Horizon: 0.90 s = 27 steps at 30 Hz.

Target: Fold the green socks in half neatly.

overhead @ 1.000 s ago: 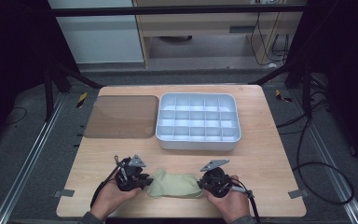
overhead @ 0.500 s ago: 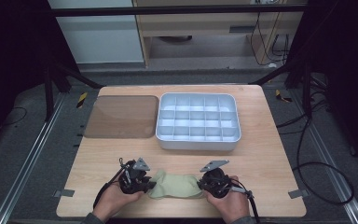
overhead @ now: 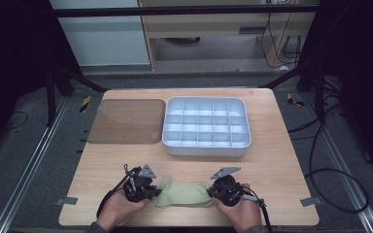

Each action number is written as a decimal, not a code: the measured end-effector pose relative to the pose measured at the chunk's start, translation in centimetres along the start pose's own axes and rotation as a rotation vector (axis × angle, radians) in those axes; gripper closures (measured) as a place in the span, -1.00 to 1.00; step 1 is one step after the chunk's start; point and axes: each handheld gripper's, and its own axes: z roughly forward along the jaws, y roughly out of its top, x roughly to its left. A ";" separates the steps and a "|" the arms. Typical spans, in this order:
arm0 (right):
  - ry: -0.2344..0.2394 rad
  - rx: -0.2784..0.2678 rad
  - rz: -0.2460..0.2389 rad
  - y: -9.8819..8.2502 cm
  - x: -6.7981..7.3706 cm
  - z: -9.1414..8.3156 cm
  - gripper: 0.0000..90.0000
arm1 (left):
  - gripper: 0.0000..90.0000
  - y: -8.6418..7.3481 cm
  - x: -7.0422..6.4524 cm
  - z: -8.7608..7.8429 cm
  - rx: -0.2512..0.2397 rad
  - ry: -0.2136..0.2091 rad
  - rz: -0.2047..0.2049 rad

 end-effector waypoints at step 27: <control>0.017 -0.048 0.000 0.8 1.5 0.8 0.93 | 0.82 0.5 0.7 -3.7 -0.008 0.022 0.018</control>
